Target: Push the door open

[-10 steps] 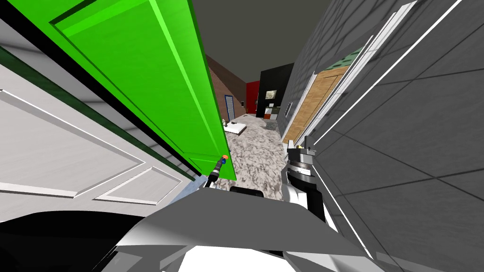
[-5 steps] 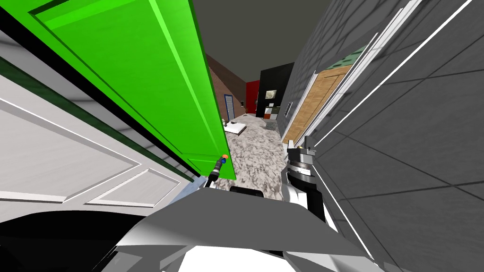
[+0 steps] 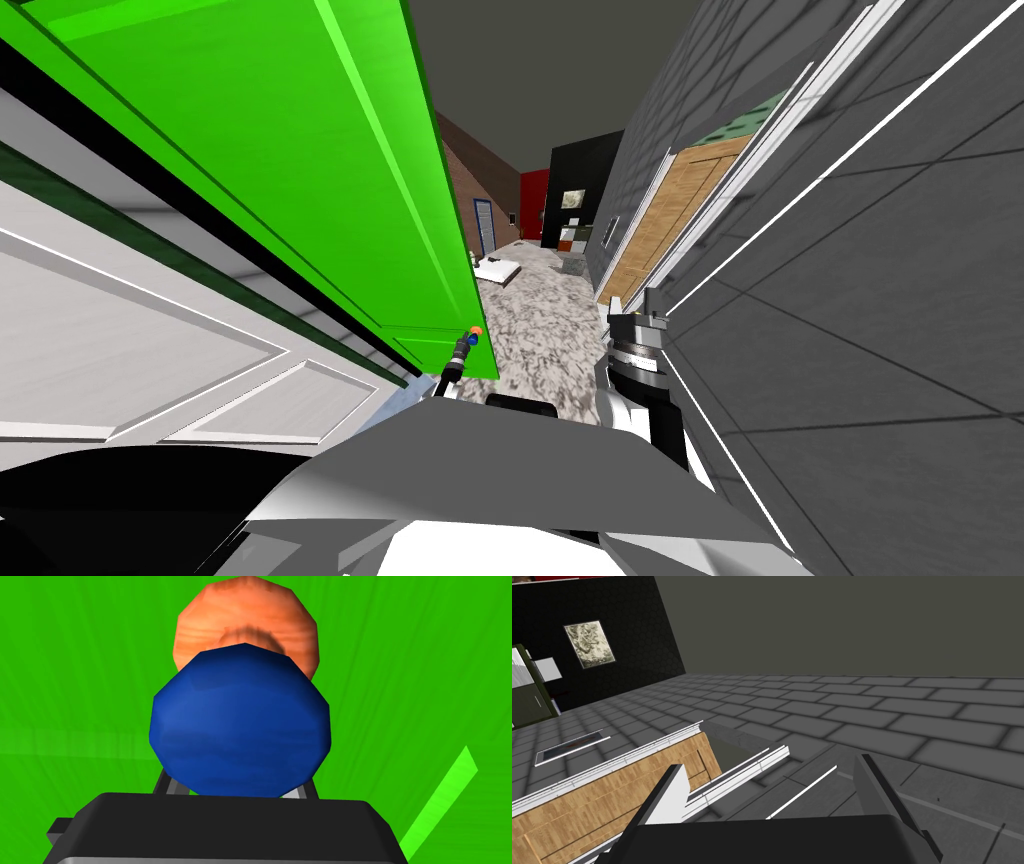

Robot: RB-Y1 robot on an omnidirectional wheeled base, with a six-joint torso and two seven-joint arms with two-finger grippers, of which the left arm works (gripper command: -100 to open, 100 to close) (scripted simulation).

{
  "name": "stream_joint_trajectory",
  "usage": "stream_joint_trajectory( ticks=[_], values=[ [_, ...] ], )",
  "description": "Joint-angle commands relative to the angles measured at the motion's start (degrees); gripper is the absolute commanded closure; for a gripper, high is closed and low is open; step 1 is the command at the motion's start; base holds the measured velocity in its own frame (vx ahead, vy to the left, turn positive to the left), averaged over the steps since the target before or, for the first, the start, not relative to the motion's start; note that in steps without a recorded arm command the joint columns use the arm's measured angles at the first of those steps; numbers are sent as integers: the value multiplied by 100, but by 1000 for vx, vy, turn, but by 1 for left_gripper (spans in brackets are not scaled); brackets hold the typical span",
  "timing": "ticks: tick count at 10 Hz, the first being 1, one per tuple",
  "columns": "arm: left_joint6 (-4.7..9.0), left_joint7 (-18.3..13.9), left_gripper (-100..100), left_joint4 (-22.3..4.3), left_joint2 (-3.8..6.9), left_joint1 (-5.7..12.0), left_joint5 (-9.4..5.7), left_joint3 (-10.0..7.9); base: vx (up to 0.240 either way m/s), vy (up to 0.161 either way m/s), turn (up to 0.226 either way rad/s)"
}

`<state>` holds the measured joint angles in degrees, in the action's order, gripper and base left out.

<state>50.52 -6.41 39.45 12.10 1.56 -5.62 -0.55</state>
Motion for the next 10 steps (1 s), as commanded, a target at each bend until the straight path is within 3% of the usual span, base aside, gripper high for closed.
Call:
stream_joint_trajectory(
  ticks=[1, 7, 10],
  values=[
    [43, -222, 100, -11, -3, 67, -57, -10, 42, -7, -4],
    [4, -1126, 100, -147, -57, 209, -412, -30, 43, -6, -9],
    [4, -1172, 100, -147, -57, 209, -412, -30, 14, -2, -3]
  ],
)
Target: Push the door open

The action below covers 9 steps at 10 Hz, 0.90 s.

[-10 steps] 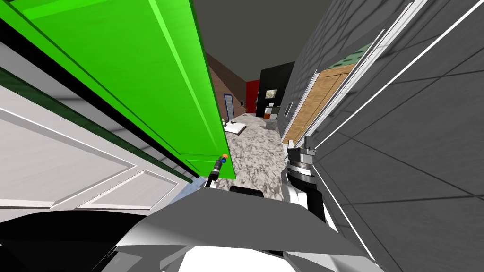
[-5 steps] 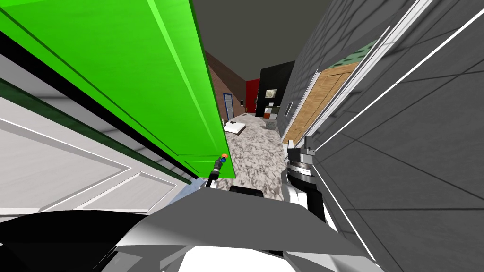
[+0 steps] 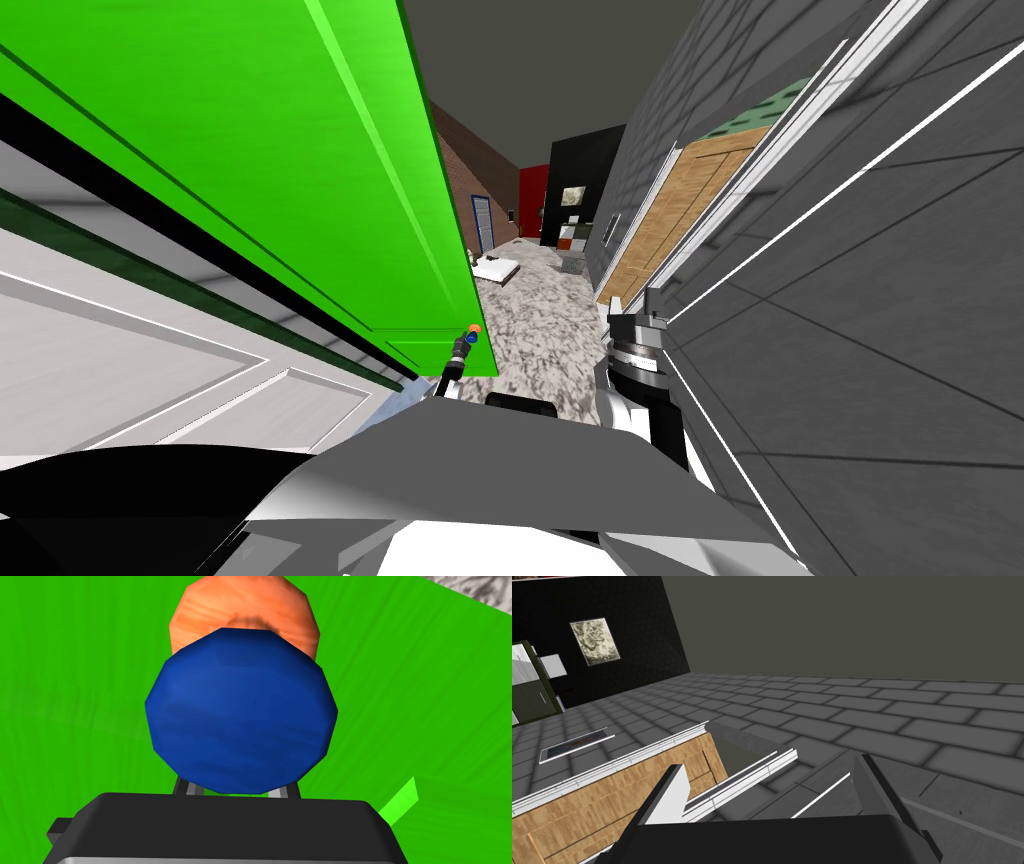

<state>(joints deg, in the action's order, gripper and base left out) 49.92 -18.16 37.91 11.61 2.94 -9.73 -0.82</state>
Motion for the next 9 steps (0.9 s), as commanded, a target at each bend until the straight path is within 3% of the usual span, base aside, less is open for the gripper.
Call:
stream_joint_trajectory(
  ticks=[1, 6, 7, 9],
  values=[
    [55, -233, 100, -26, -20, 106, -87, -7, 18, -5, -7],
    [27, -926, 100, -125, -59, 209, -346, -21, 40, -7, -8],
    [27, -945, 100, -125, -59, 209, -346, -21, 29, -2, -4],
    [8, -1320, 100, -188, -84, 275, -511, -30, 44, -6, -13]
  ],
)
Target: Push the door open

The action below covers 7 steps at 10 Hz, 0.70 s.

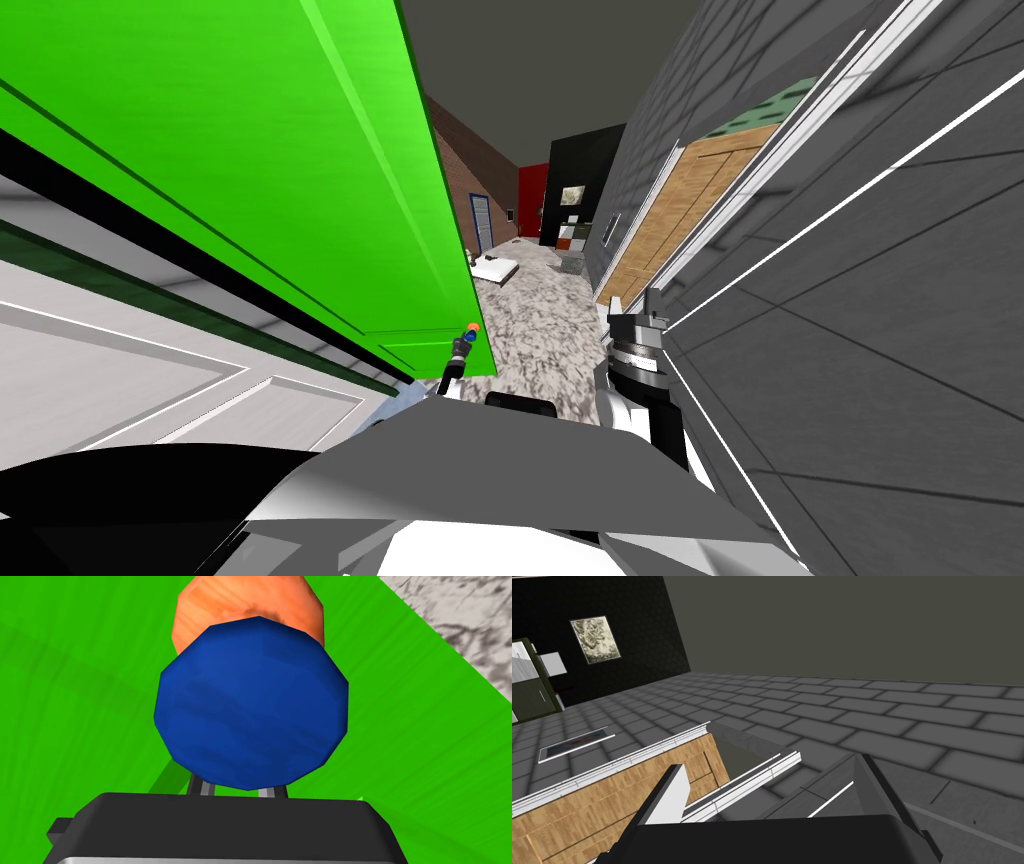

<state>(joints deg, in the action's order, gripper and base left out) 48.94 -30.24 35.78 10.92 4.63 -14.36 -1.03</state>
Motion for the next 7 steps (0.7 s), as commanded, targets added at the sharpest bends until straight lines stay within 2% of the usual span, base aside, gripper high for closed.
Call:
stream_joint_trajectory(
  ticks=[1, 4, 7],
  values=[
    [106, -211, 100, 25, -15, 106, -48, -9, 39, -9, -5],
    [88, -645, 100, -37, -40, 171, -210, -18, 32, -6, -7],
    [88, -684, 100, -38, -40, 171, -210, -18, 15, -2, -4]
  ],
)
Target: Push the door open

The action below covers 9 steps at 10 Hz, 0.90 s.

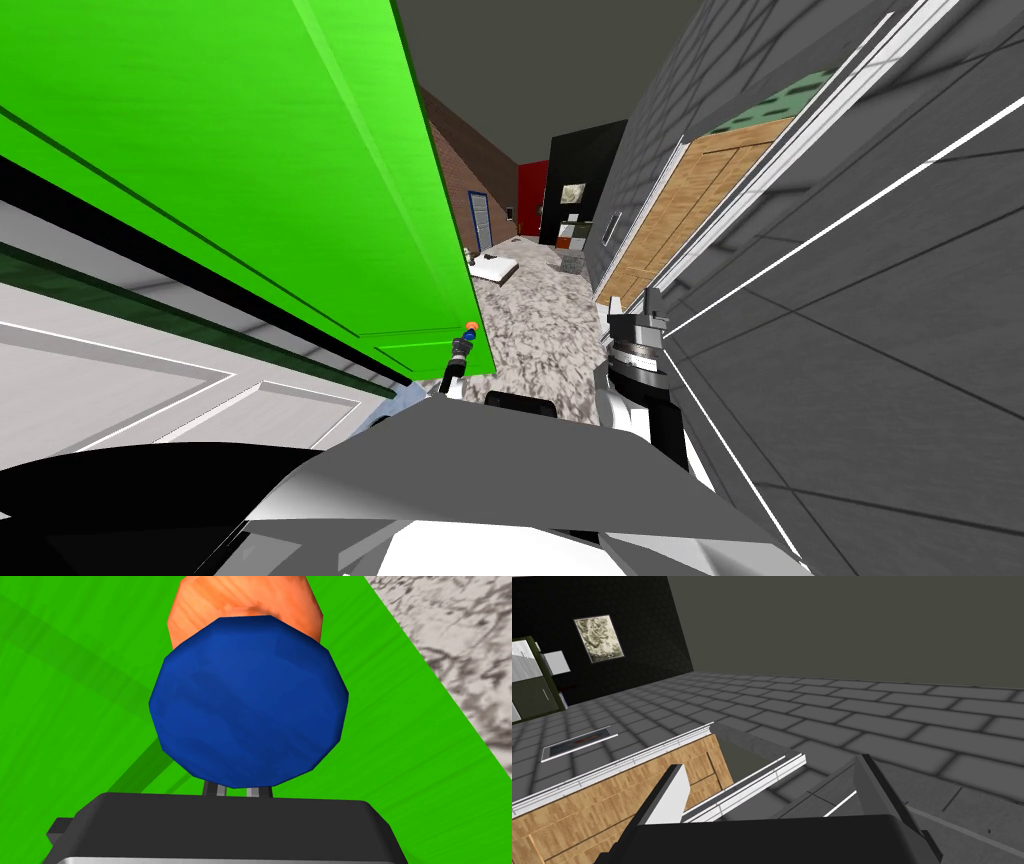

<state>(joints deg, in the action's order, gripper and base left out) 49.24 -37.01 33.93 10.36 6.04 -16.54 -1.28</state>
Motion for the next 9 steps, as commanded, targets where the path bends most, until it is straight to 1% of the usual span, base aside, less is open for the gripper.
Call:
stream_joint_trajectory(
  ticks=[1, 2, 3, 4, 5, 6, 9],
  values=[
    [49, -244, 100, 117, 4, 62, -73, 2, 19, -8, -10],
    [49, -244, 100, 117, 4, 62, -73, 2, 22, -9, -13],
    [49, -244, 100, -18, 4, 62, -73, 2, 16, 0, -1],
    [49, -244, 100, 67, 4, 62, -73, 2, 4, 4, 13],
    [49, -244, 100, 66, 4, 62, -73, 2, -3, -2, -13],
    [41, -478, 100, 89, -8, 91, -147, -2, 13, -4, 1],
    [41, -478, 100, 89, -8, 91, -147, -2, 15, -1, -4]
  ],
)
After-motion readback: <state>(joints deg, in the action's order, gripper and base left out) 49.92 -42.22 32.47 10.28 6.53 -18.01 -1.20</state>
